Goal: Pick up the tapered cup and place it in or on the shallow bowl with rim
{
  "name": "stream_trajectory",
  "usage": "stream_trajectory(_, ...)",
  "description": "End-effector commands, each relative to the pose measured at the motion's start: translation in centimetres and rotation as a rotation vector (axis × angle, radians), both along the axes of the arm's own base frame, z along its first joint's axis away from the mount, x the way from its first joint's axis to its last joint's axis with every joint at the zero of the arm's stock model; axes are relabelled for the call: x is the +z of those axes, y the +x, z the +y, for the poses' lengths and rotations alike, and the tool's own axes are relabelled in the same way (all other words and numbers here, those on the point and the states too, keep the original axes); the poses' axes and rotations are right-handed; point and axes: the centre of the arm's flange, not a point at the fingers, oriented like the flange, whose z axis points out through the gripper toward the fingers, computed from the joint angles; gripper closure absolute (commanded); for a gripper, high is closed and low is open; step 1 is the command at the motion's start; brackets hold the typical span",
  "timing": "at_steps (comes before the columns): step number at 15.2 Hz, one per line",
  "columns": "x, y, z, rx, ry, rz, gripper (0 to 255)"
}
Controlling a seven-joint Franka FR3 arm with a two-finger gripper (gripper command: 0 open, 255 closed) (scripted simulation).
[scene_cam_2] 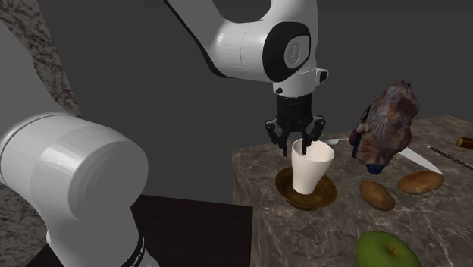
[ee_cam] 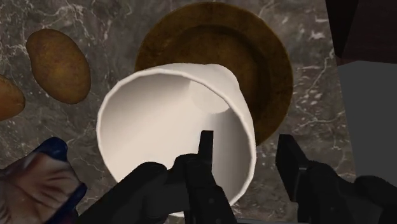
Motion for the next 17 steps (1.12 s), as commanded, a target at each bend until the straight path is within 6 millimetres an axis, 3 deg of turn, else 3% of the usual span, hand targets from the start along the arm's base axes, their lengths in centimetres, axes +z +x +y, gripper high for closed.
stream_trajectory(1,0.0,0.0,0.0,0.000,0.000,0.000,0)
stream_trajectory(5,0.0,0.0,0.0,0.000,0.000,0.000,0)
stream_trajectory(9,4.9,-0.4,0.7,0.000,0.000,0.000,0)
stream_trajectory(17,4.9,-0.4,0.7,0.000,0.000,0.000,0)
